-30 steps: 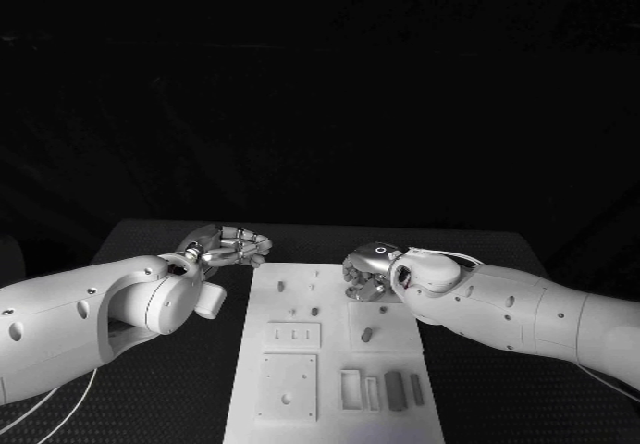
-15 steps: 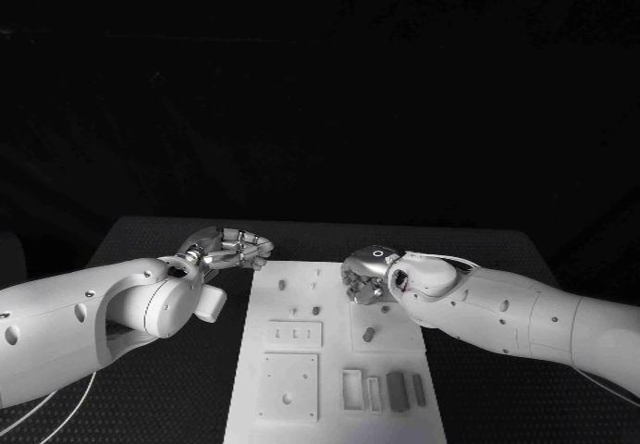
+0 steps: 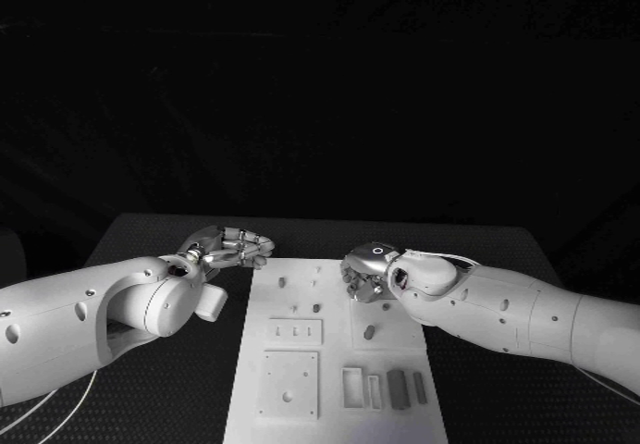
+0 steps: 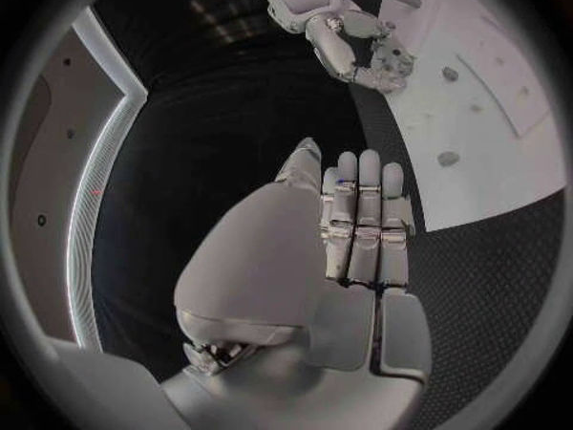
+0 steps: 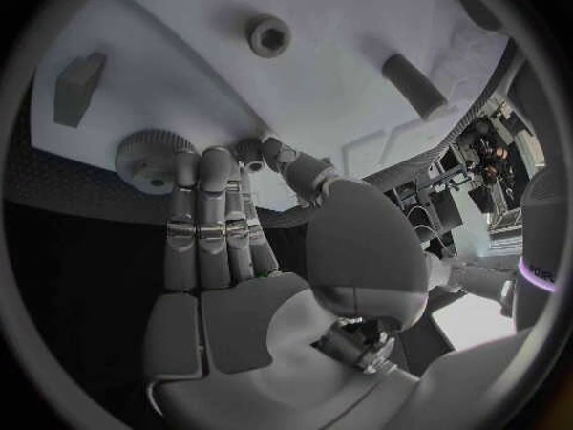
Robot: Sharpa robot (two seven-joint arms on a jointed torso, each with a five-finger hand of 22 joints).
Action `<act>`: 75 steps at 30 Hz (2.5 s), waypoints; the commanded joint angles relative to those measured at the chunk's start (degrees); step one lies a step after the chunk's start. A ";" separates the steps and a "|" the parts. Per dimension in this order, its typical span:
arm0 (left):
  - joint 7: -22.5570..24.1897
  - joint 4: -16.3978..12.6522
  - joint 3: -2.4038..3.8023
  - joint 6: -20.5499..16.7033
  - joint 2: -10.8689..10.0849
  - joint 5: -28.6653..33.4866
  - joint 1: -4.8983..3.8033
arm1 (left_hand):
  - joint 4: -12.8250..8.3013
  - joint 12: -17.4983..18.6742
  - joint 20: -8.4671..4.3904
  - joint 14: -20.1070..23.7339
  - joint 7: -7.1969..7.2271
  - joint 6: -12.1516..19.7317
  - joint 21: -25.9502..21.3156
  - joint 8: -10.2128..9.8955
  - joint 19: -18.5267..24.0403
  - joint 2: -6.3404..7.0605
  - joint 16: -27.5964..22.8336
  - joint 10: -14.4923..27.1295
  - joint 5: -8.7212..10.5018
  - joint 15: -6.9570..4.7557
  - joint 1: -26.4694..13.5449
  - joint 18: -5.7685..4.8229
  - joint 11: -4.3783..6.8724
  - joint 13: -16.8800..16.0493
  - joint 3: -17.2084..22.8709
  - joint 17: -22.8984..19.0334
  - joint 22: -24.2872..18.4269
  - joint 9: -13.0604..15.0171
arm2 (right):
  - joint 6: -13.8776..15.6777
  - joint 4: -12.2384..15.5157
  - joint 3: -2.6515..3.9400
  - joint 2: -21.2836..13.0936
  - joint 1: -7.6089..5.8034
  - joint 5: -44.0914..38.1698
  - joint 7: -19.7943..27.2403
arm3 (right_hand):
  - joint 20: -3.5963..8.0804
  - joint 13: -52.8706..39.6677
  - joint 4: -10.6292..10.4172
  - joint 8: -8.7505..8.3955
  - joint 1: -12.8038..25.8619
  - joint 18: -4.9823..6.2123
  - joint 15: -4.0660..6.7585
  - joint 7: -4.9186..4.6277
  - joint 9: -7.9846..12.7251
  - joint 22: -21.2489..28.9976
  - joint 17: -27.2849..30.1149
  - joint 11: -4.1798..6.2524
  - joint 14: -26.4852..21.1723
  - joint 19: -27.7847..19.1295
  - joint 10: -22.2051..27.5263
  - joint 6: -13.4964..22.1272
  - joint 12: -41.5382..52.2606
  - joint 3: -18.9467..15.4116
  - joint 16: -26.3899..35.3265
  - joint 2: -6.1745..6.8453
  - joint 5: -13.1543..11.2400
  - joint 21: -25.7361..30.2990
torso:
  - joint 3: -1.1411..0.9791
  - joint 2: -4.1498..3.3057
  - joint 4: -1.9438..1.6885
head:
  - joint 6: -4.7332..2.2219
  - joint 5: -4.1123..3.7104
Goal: Assemble the parts on the task board
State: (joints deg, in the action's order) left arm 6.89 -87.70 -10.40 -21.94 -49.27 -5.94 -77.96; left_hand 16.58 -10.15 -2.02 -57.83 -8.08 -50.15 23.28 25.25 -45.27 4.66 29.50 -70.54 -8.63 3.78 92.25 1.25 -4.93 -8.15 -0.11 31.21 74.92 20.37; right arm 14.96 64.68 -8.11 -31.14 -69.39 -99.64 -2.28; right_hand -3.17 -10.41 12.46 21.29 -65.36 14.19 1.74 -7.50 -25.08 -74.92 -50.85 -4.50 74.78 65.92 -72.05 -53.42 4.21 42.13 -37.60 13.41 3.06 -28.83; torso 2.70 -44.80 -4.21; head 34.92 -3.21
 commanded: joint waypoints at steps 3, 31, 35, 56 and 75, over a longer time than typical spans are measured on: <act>0.26 -0.31 0.04 1.16 -0.17 -0.11 -0.07 | 0.13 0.34 0.22 -0.23 -0.36 -0.03 0.30 -0.38 0.39 0.04 -0.33 0.09 -0.11 0.18 -0.76 0.71 -0.29 -0.08 -0.12 0.08 1.16 0.07 | -0.58 0.02 -0.37 -0.04 0.53 -2.85 -0.91 | 0.82 -0.71 0.71 0.77 -2.00 0.81 0.61 0.48 -0.43 -1.57 -1.28 0.53 0.75 0.50 -2.02 -1.68 0.95 2.04 -1.40 -0.21 -0.29 -2.12 | -0.02 -0.19 -0.05 | 0.11 0.03; 0.18 -0.28 0.04 1.12 -0.02 -0.11 -0.08 | 0.12 0.50 0.24 -0.21 -0.40 -0.03 0.38 -0.55 0.49 -0.03 -0.46 0.07 -0.05 0.20 -1.03 0.73 -0.30 -0.13 0.03 0.25 1.14 0.19 | 6.88 1.71 0.04 0.59 -0.14 -4.56 -5.04 | 2.91 -3.66 1.83 2.31 -3.54 0.81 2.77 2.01 -2.43 -1.52 -5.17 2.74 1.77 1.98 -7.40 -6.73 2.40 7.26 -6.41 -1.43 -0.29 -10.66 | 0.07 -0.58 0.01 | -1.26 0.01; 0.19 -0.27 0.04 1.04 0.03 -0.11 -0.08 | 0.11 0.53 0.25 -0.21 -0.40 -0.02 0.40 -0.57 0.50 -0.02 -0.48 0.08 -0.05 0.20 -1.05 0.74 -0.30 -0.14 0.05 0.27 1.14 0.21 | 8.13 1.74 0.27 1.14 -0.49 -5.42 -6.34 | 3.01 -3.80 1.83 2.29 -3.49 0.81 2.81 2.05 -2.56 -1.51 -5.27 2.78 1.76 1.95 -7.52 -6.84 2.36 7.40 -6.59 -1.34 -0.29 -11.16 | 0.05 -0.66 0.00 | -1.52 0.07; 0.31 0.43 0.05 1.14 1.06 -0.10 -0.07 | 0.12 0.65 0.25 -0.23 -0.48 -0.01 0.49 -0.71 0.55 -0.02 -0.57 0.06 -0.05 0.22 -1.19 0.76 -0.33 -0.18 0.17 0.41 1.14 0.31 | 11.67 -0.55 0.76 5.70 -0.84 -8.19 -10.94 | 3.31 -4.30 1.61 2.20 -3.47 0.80 2.97 2.22 -3.00 -1.44 -5.59 2.94 1.88 1.85 -7.95 -7.25 2.20 8.04 -7.25 -0.70 -0.29 -12.70 | 0.14 -0.90 -0.24 | -2.12 0.03; 0.29 -0.42 0.10 0.92 0.84 -0.11 -0.71 | 0.09 0.73 0.26 -0.26 -0.49 -0.03 0.56 -0.80 0.58 -0.02 -0.63 0.03 -0.04 0.23 -1.26 0.79 -0.34 -0.22 0.26 0.53 1.14 0.39 | 11.57 -3.01 0.77 8.62 -1.38 -8.29 -11.27 | 3.37 -4.46 1.43 2.11 -3.45 0.81 2.99 2.23 -3.14 -1.40 -5.64 2.96 1.86 1.74 -8.02 -7.30 2.10 8.35 -7.42 -0.53 -0.28 -13.10 | 0.22 -1.54 -0.48 | -2.34 0.33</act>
State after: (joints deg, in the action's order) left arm 6.76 -87.81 -10.35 -21.61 -48.41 -5.92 -78.50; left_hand 16.57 -9.71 -1.82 -57.83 -8.08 -50.15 23.50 24.80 -45.06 4.45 29.06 -70.54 -8.63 3.78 91.59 1.21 -4.93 -8.28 -0.11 31.66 74.93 20.66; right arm 26.14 61.97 -7.36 -22.81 -70.76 -106.99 -13.15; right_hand -0.19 -11.31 14.00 23.39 -68.22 11.93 4.20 -5.25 -28.13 -74.94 -56.43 -2.77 76.91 67.83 -77.53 -60.31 5.56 50.14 -44.82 13.27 2.62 -41.65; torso 2.91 -46.17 -4.60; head 32.62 -2.84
